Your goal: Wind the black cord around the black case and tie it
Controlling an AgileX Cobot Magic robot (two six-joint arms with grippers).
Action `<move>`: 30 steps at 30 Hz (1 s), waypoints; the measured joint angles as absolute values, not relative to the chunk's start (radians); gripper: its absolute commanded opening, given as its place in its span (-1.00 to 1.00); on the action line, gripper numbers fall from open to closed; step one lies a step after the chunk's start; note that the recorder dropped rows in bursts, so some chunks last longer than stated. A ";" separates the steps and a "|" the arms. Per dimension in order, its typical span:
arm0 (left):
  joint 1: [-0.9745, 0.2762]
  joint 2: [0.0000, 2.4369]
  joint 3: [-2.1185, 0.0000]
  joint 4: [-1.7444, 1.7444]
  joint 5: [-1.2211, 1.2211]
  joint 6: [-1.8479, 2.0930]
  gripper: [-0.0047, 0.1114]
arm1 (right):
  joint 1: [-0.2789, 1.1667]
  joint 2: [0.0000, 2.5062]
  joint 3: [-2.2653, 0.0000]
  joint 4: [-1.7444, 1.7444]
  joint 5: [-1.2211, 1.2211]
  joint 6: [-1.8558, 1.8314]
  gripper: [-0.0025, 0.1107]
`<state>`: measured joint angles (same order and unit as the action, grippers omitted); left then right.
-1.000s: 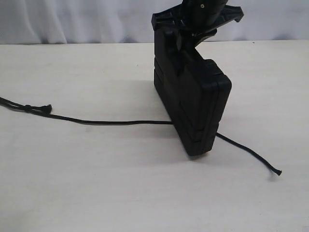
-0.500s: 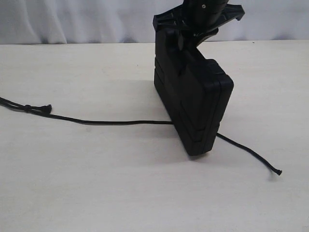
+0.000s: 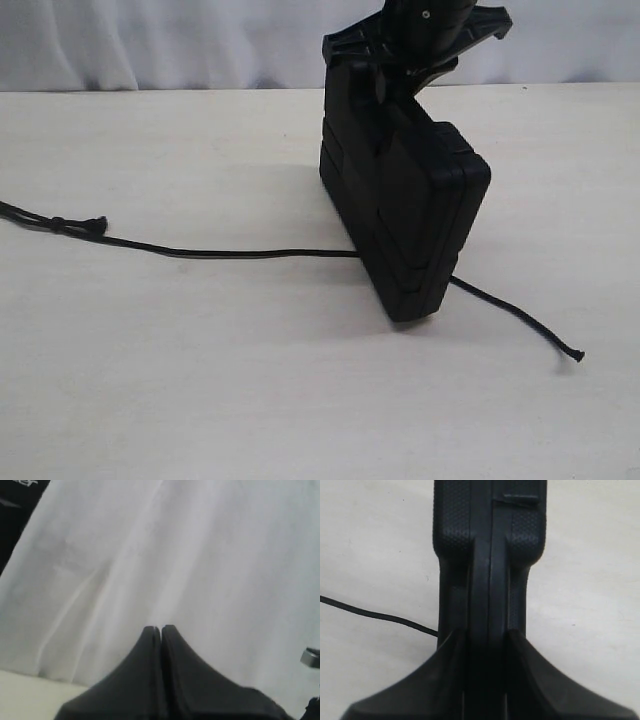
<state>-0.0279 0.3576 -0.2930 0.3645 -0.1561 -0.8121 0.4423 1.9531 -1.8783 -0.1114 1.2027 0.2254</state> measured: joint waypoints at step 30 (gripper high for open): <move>-0.049 1.630 -0.977 0.717 0.605 -0.423 -0.92 | 0.442 1.953 -1.878 -0.114 1.203 0.196 -0.89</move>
<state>-0.0495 1.6301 -0.9772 0.7174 0.6045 -0.4228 0.4423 1.9531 -1.8783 -0.1135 1.2027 0.1959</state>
